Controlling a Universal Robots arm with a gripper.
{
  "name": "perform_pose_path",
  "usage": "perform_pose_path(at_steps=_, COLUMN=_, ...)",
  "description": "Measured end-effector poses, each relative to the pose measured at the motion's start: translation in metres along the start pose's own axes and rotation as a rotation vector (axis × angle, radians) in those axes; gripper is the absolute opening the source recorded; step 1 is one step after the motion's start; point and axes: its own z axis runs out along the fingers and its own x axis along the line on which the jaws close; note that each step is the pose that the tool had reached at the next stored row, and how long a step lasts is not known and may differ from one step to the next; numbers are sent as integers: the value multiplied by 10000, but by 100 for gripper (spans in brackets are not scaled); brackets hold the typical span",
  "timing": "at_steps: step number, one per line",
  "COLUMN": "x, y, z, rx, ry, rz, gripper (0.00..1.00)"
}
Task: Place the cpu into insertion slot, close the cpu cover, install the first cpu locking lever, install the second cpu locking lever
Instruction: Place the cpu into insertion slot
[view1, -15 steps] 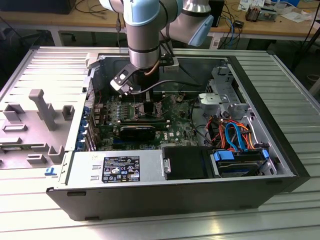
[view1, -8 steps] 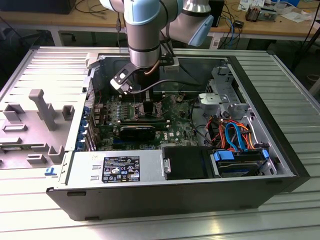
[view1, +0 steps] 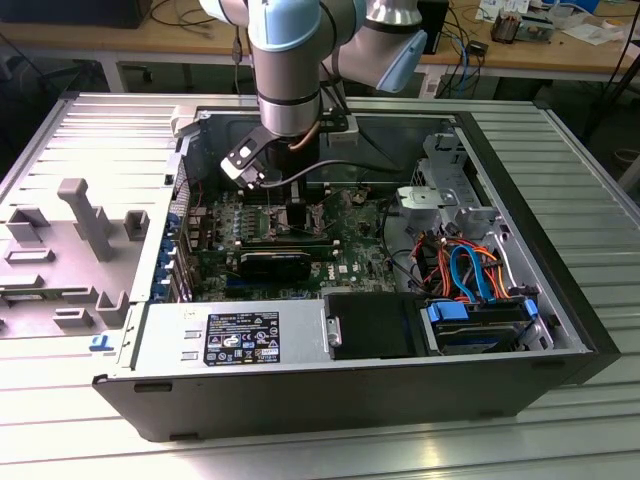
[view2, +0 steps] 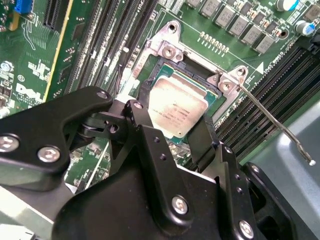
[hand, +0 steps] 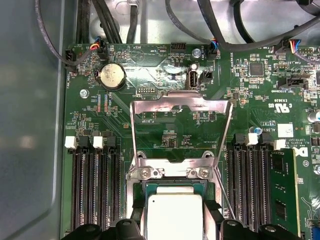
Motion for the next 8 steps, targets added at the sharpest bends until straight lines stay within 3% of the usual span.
perform_pose_path(at_steps=8, x=1, y=0, z=4, rx=0, ry=0, rz=1, gripper=55)
